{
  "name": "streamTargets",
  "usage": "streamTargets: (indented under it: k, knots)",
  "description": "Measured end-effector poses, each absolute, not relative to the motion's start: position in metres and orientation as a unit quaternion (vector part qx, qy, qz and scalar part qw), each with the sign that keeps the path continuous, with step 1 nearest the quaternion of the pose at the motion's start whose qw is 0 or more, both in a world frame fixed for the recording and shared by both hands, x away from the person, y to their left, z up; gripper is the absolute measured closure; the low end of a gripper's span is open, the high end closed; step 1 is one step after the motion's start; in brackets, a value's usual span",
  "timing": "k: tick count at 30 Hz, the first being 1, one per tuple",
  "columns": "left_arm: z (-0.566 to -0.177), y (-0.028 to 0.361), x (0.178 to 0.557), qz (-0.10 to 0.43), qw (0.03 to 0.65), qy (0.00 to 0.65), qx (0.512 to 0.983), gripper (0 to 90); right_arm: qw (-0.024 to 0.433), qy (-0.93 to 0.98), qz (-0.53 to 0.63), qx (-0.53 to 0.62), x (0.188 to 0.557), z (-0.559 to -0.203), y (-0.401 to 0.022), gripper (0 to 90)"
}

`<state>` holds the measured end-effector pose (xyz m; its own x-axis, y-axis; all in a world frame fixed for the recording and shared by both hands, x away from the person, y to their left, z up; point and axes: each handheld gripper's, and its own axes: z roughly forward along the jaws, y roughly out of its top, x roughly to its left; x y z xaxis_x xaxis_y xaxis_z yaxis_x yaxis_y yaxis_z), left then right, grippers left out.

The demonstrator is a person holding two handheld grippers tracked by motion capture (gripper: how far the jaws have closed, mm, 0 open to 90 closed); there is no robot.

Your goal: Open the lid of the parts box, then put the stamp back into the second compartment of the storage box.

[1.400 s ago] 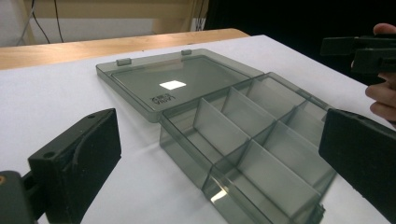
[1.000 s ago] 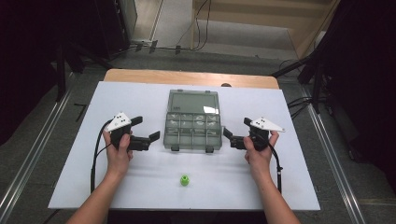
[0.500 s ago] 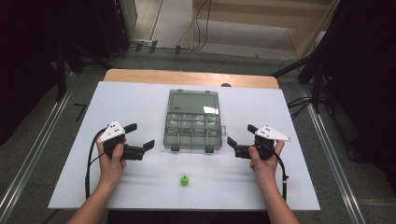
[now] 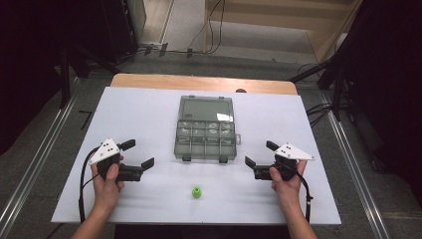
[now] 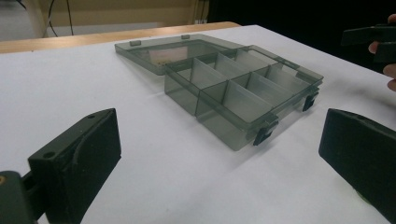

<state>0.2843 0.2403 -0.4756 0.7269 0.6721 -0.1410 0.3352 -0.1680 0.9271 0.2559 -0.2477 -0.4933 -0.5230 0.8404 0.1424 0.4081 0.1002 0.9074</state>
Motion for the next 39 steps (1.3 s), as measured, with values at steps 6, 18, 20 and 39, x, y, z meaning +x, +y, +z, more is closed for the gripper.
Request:
streamTargets:
  k: [6,18,20,39]
  knots:
    - [-0.477,0.25,0.275,0.154,0.553,0.336,0.747,0.0,0.213,0.71,0.502,0.445,0.248,-0.494,-0.252,0.0]
    - [-0.477,0.268,0.254,0.168,0.565,0.337,0.735,0.0,0.207,0.723,0.492,0.438,0.245,-0.495,-0.242,0.0]
    - [-0.477,0.271,0.252,0.166,0.566,0.338,0.733,0.0,0.209,0.725,0.492,0.435,0.245,-0.494,-0.239,0.0]
    - [-0.487,0.283,0.251,0.193,0.566,0.338,0.727,0.0,0.193,0.78,0.467,0.369,0.244,-0.477,-0.189,0.0]
